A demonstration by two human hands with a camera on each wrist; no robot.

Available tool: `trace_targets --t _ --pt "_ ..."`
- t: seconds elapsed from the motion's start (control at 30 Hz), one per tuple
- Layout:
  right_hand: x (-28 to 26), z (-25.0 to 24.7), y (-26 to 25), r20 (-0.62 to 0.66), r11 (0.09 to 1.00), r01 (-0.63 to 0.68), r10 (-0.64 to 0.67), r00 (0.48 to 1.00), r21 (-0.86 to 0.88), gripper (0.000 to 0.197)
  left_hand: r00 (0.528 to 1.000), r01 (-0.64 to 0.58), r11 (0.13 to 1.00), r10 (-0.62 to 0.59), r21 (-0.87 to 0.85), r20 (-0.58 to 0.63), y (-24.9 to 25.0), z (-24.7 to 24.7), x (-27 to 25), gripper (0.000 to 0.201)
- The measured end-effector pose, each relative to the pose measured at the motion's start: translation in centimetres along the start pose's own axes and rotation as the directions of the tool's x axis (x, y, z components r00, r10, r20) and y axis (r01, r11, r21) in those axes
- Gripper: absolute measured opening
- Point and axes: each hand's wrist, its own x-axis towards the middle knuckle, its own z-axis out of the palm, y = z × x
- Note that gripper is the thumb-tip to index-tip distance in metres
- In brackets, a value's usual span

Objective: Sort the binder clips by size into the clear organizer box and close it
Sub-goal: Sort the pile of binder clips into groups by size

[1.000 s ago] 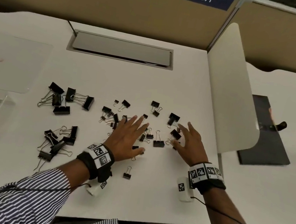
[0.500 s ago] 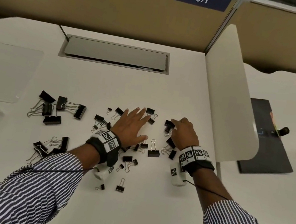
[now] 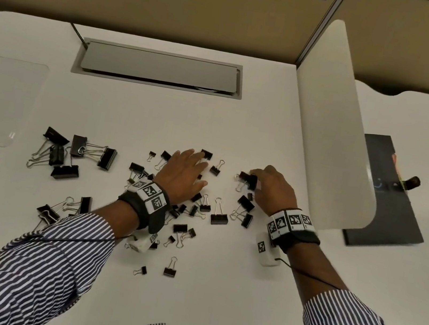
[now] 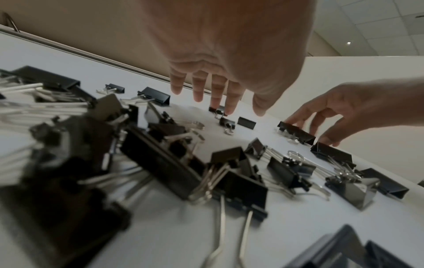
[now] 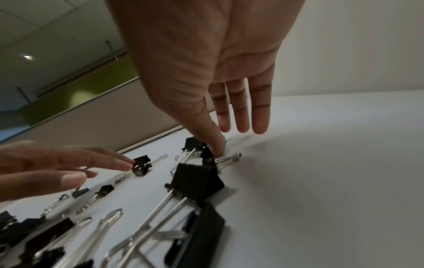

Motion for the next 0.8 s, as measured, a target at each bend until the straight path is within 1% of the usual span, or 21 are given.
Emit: trace_targets --t 0.07,0.1,0.17,0.27,0.37,0.43,0.5,0.57,0.6,0.67,0.73,0.8 --pt "-0.1 0.2 0.1 0.013 0.999 0.049 -0.049 0.999 -0.002 0.064 0.996 -0.011 1.0 0.01 -0.017 -0.089 -0.2 -0.1 -0.4 0.049" --pt "-0.3 0.3 0.1 0.023 0.998 0.068 -0.068 0.997 -0.006 0.066 0.992 -0.008 1.0 0.007 -0.01 -0.126 -0.3 -0.3 -0.7 0.045" --pt "-0.3 0.6 0.0 0.01 0.998 0.063 -0.063 0.998 0.0 0.057 0.987 0.021 1.0 -0.022 -0.007 -0.156 -0.4 -0.5 -1.1 0.038" --pt "-0.5 0.9 -0.2 -0.05 0.997 0.011 -0.007 0.999 0.073 0.042 0.981 0.035 0.998 -0.042 -0.043 -0.187 -0.5 -0.7 -1.7 0.034" --pt "-1.0 0.9 -0.2 -0.092 0.994 -0.034 0.043 0.995 0.102 0.044 0.963 -0.011 0.995 -0.016 -0.101 -0.268 -0.6 -0.7 -2.6 0.027" --pt "-1.4 0.7 -0.1 -0.171 0.989 -0.078 0.098 0.98 0.123 0.046 0.949 -0.034 0.987 -0.017 -0.156 -0.315 -0.5 -0.7 -3.4 0.027" --pt "-1.9 0.4 0.1 -0.24 0.98 -0.117 0.153 0.959 0.16 0.043 0.937 -0.052 0.982 -0.016 -0.184 -0.35 -0.5 -0.6 -4.2 0.029" --pt "-2.3 0.1 0.5 -0.265 0.972 -0.106 0.161 0.951 0.212 0.038 0.931 -0.069 0.977 -0.008 -0.2 -0.364 -0.4 -0.4 -5.0 0.026" --pt "-2.5 -0.1 0.6 -0.27 0.968 -0.062 0.13 0.954 0.244 0.036 0.932 -0.072 0.976 -0.007 -0.203 -0.361 -0.4 -0.4 -5.4 0.026" --pt "-3.0 -0.2 1.0 -0.248 0.963 0.075 -0.009 0.969 0.26 0.035 0.935 -0.067 0.976 -0.012 -0.208 -0.355 -0.4 -0.2 -6.2 0.027" --pt "-3.6 -0.1 1.2 -0.161 0.962 0.197 -0.168 0.973 0.19 0.038 0.937 -0.05 0.974 -0.03 -0.219 -0.347 -0.5 0.1 -6.9 0.027" --pt "-4.0 0.3 1.3 -0.075 0.957 0.263 -0.255 0.964 0.122 0.044 0.94 -0.038 0.973 -0.042 -0.227 -0.338 -0.8 0.4 -7.6 0.026"
